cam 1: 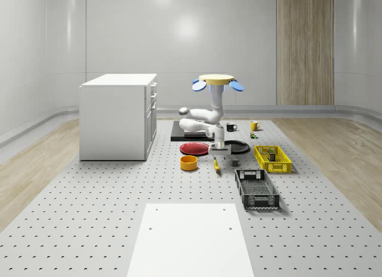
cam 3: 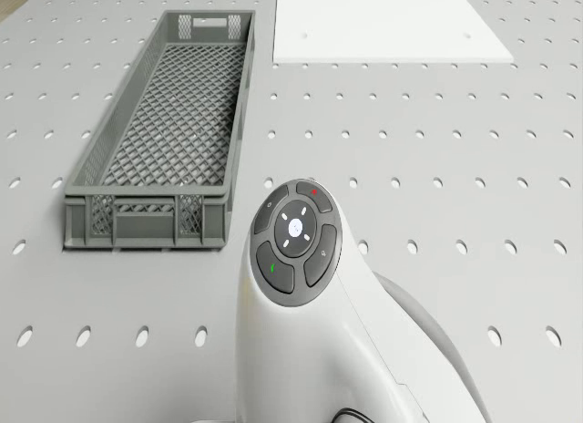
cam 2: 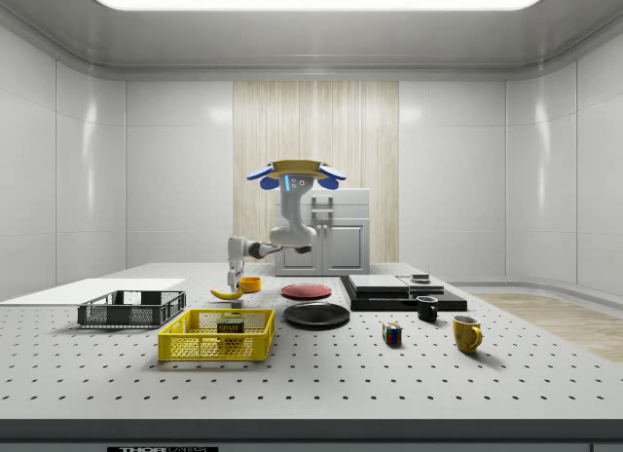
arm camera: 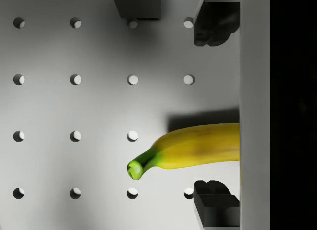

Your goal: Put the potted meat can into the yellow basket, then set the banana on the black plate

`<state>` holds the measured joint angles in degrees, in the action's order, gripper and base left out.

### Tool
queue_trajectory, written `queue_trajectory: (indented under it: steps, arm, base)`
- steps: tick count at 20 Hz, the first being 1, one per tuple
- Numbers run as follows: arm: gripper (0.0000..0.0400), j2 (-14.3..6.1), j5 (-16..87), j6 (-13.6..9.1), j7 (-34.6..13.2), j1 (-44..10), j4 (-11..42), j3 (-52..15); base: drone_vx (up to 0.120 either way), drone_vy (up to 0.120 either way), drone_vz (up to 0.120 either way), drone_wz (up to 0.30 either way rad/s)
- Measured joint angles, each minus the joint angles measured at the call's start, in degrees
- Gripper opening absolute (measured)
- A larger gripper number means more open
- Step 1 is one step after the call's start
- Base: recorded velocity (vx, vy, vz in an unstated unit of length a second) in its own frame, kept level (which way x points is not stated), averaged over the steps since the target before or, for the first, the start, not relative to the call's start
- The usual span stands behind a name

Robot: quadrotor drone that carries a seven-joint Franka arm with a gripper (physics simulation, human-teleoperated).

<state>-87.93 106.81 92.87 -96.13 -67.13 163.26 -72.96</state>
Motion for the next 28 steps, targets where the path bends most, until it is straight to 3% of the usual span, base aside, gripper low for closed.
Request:
queue_trajectory:
  steps: [7, 19, 28]
  arm:
    - [0.0400, -0.02, -0.01, 0.02, -0.01, -0.01, 0.00, 0.00]
    - [0.0400, -0.06, 0.20, 0.14, -0.01, -0.06, -0.07, 0.23]
    - [0.0400, 0.00, 5.17, 2.12, 0.01, -1.04, -1.70, 5.50]
  base:
    - [0.080, -0.114, 0.000, 0.000]
    - [0.020, 0.023, 0.000, 0.000]
    - [0.000, 0.000, 0.000, 0.000]
